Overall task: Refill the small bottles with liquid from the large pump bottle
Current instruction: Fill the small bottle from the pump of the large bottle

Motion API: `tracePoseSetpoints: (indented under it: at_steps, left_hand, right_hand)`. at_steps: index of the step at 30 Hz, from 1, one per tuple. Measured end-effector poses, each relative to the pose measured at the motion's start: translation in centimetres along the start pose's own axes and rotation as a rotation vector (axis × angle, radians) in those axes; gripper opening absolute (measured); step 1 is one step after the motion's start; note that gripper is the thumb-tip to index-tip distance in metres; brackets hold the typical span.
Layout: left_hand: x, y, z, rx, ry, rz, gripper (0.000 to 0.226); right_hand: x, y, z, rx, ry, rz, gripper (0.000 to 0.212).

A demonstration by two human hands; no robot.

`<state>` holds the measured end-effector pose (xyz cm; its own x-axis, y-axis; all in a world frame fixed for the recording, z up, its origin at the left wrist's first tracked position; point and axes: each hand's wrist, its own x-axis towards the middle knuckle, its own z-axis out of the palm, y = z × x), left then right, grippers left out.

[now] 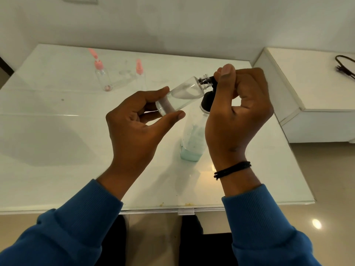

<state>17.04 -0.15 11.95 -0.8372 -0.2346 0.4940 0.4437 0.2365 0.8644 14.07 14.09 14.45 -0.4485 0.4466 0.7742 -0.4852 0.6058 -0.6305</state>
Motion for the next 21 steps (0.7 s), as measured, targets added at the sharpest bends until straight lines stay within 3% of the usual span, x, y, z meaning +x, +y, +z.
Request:
tracePoseSetpoints:
  at_steps: [21]
  left_hand:
    - [-0.06, -0.01, 0.02, 0.017, 0.001, -0.014, 0.045]
  right_hand:
    - [-0.14, -0.13, -0.07, -0.004, 0.007, 0.000, 0.029]
